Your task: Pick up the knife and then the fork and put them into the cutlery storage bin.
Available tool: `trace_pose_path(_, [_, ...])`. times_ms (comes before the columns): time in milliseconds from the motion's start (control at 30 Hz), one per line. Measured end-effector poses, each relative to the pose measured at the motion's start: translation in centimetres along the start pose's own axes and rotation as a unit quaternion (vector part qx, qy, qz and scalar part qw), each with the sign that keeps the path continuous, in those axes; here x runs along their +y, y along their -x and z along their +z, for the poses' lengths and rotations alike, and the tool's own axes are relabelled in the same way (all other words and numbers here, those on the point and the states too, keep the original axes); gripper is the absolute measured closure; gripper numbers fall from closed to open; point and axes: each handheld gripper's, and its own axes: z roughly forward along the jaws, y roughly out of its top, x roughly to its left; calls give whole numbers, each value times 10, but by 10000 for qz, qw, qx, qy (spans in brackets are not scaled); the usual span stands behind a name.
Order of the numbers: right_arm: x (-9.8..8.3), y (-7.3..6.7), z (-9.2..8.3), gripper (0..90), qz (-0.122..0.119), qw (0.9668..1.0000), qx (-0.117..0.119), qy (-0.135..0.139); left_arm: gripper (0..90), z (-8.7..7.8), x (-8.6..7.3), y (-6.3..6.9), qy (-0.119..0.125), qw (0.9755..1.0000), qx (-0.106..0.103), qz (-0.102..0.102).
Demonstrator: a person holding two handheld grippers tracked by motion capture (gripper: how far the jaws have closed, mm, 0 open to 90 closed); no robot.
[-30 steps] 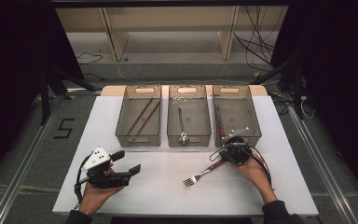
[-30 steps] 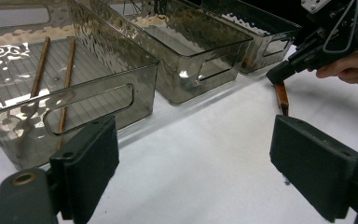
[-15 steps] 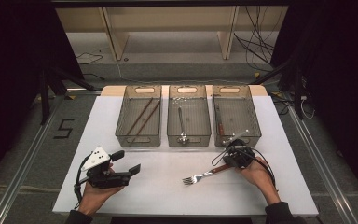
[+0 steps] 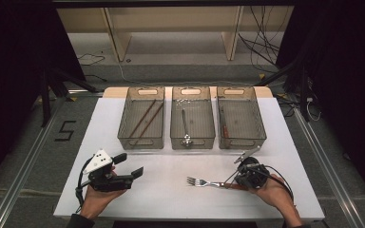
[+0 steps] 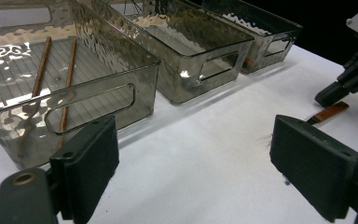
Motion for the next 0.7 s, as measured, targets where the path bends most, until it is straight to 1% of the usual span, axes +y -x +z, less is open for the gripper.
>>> trace_pose_path(67, [-2, -3, -1, 900, -81, 10000, 8, -35, 149, 0, 0, 0, -9, 10000, -2, 6])
trace_pose_path(200, [-3, -8, -3, 900, -149, 9998, 61, -112, 149, 0, 0, 0, -5, 10000, -1, 9])
trace_pose_path(267, [-3, -9, -4, 895, -177, 9998, 47, -86, 149, 0, 0, 0, -3, 10000, -1, 8])
trace_pose_path(300, [-3, -9, -7, 850, -258, 9997, 56, -13, 149, 0, 0, 0, -1, 10000, -3, 8])
trace_pose_path(367, [0, -10, -12, 756, -290, 9994, 133, 90, 149, 0, 0, -1, -3, 10000, -3, 8])
trace_pose_path(467, [5, -16, -19, 598, -554, 9981, 250, 133, 149, 0, 0, 0, -6, 10000, -6, 6])
trace_pose_path(500, [8, -20, -20, 537, -647, 9974, 299, 121, 149, 0, 0, 0, -8, 10000, -8, 7])
trace_pose_path(567, [12, -25, -19, 448, -741, 9967, 340, 32, 149, 0, 0, 0, -10, 10000, -7, 15])
trace_pose_path(633, [16, -30, -16, 387, -879, 9956, 312, -58, 149, 0, 0, 0, -3, 10000, -4, 15])
trace_pose_path(700, [19, -33, -13, 354, -969, 9946, 333, -176, 149, 0, 0, 0, -4, 10000, -1, 7])
